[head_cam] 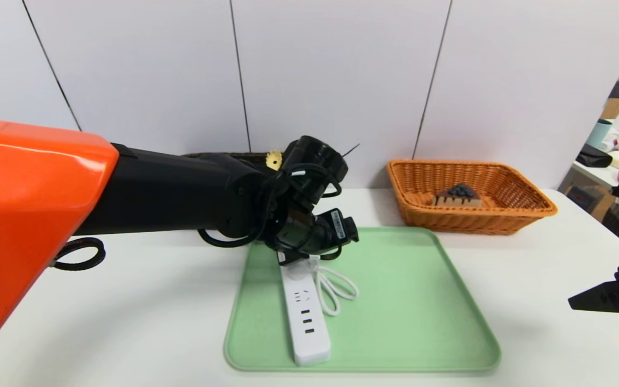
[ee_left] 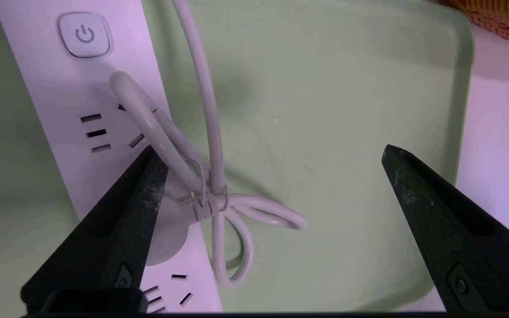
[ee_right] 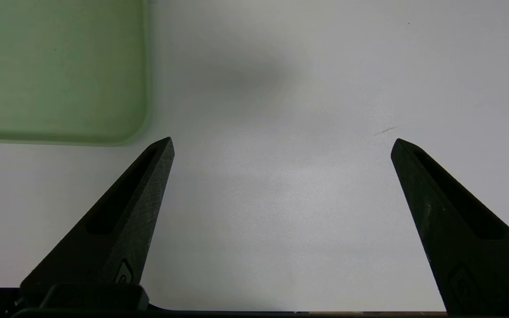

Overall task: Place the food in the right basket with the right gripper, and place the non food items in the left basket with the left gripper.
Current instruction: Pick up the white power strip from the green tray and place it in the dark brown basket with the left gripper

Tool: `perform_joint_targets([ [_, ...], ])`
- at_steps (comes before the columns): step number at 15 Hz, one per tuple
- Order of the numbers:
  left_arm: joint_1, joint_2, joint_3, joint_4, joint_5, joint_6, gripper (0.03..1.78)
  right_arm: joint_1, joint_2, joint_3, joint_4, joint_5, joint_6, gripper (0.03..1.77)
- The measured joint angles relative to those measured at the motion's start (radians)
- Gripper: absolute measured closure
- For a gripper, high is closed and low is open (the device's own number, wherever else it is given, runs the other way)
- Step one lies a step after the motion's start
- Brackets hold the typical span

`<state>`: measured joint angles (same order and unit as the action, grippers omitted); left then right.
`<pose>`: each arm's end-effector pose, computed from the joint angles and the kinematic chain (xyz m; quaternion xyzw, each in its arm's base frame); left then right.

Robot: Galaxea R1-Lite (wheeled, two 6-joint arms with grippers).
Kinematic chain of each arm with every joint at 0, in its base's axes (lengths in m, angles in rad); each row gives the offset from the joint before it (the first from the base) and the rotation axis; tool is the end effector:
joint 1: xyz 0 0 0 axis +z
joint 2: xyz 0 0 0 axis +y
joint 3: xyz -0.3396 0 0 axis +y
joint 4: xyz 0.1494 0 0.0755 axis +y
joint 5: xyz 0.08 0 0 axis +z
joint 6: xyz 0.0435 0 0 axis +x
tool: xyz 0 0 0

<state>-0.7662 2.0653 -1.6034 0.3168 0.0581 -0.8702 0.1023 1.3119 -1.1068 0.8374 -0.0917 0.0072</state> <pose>0.3018 -0.2869 0.2132 -0.2279 0.4506 -0.1443 0.8510 0.1366 0.0100 0.2653 -0.0451 0.4956 0.0028 0.8674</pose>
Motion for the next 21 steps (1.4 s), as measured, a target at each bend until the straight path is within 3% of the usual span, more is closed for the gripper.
perform_joint_targets([
  [9,0.002,-0.040,-0.005,0.004,-0.011,-0.027,0.12,0.006,0.004,0.004,-0.004,0.000,-0.001,0.10],
  [15,0.002,-0.081,-0.013,0.105,0.036,0.042,0.12,0.019,0.003,0.053,-0.080,-0.001,-0.001,0.10],
  [21,-0.029,-0.104,-0.088,0.178,0.032,-0.005,0.12,0.023,0.002,0.062,-0.084,-0.003,-0.006,0.10],
])
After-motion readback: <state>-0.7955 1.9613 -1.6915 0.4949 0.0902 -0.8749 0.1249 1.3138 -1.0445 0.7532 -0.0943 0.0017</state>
